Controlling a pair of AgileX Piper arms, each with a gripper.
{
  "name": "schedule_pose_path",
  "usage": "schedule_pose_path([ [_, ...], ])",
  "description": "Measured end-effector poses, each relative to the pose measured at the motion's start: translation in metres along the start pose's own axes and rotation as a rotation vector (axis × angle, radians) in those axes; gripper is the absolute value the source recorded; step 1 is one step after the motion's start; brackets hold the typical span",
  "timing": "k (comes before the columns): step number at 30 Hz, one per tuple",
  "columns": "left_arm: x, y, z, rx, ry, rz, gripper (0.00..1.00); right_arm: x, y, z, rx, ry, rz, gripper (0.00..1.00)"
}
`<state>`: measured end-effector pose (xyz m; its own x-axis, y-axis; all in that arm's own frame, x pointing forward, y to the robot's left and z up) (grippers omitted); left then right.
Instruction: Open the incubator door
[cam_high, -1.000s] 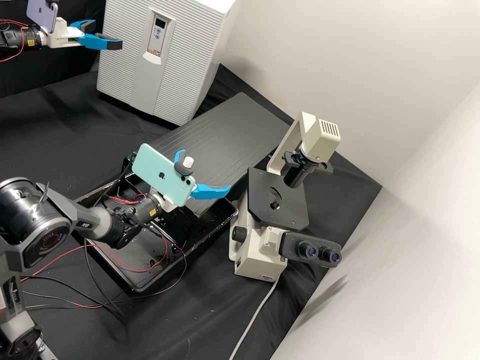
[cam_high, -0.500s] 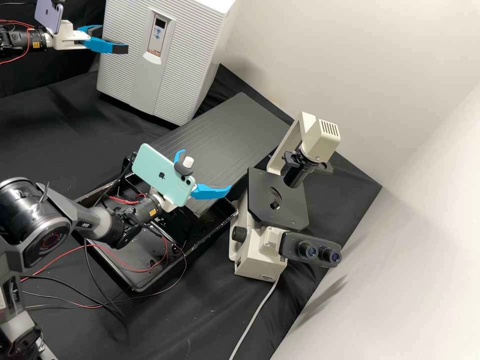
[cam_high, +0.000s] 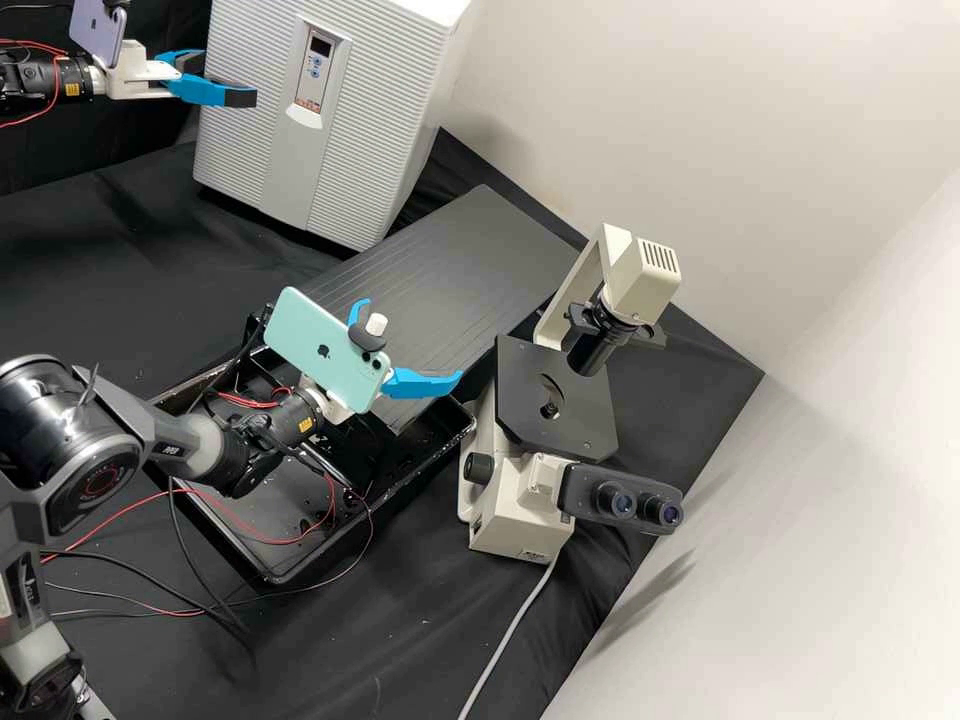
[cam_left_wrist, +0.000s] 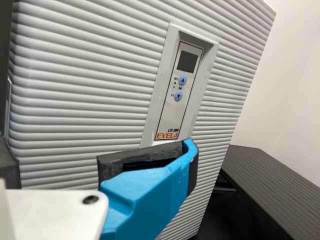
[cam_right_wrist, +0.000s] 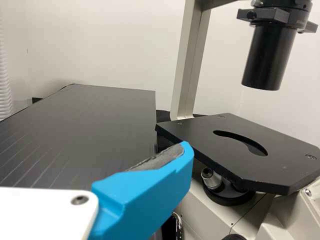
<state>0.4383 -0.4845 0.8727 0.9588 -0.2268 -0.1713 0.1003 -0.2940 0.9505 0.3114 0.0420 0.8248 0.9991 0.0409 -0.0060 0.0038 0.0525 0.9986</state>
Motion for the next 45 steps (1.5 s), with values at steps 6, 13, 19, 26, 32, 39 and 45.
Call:
schedule_pose_path([
  [6,0.0,0.0,0.0,0.0,0.0,0.0,0.0,0.0,0.0,0.0,0.0,0.0,0.0,1.0],
  [13,0.0,0.0,0.0,0.0,0.0,0.0,0.0,0.0,0.0,0.0,0.0,0.0,0.0,1.0],
  [19,-0.001,0.0017,0.0014,0.002,-0.002,0.003,0.0,0.0,0.0,0.0,0.0,0.0,0.0,1.0],
  [26,-0.002,-0.0005,0.0004,-0.005,0.003,-0.001,0.0,0.0,0.0,0.0,0.0,0.0,0.0,1.0],
  [32,-0.0022,0.0002,-0.0001,-0.019,0.009,0.008,0.0,0.0,0.0,0.0,0.0,0.0,0.0,1.0],
  [39,-0.0023,0.0007,-0.0011,-0.031,0.021,0.013,0.0,0.0,0.0,0.0,0.0,0.0,0.0,1.0],
  [45,-0.0026,0.0017,-0.0033,-0.046,0.038,0.021,0.0,0.0,0.0,0.0,0.0,0.0,0.0,1.0],
])
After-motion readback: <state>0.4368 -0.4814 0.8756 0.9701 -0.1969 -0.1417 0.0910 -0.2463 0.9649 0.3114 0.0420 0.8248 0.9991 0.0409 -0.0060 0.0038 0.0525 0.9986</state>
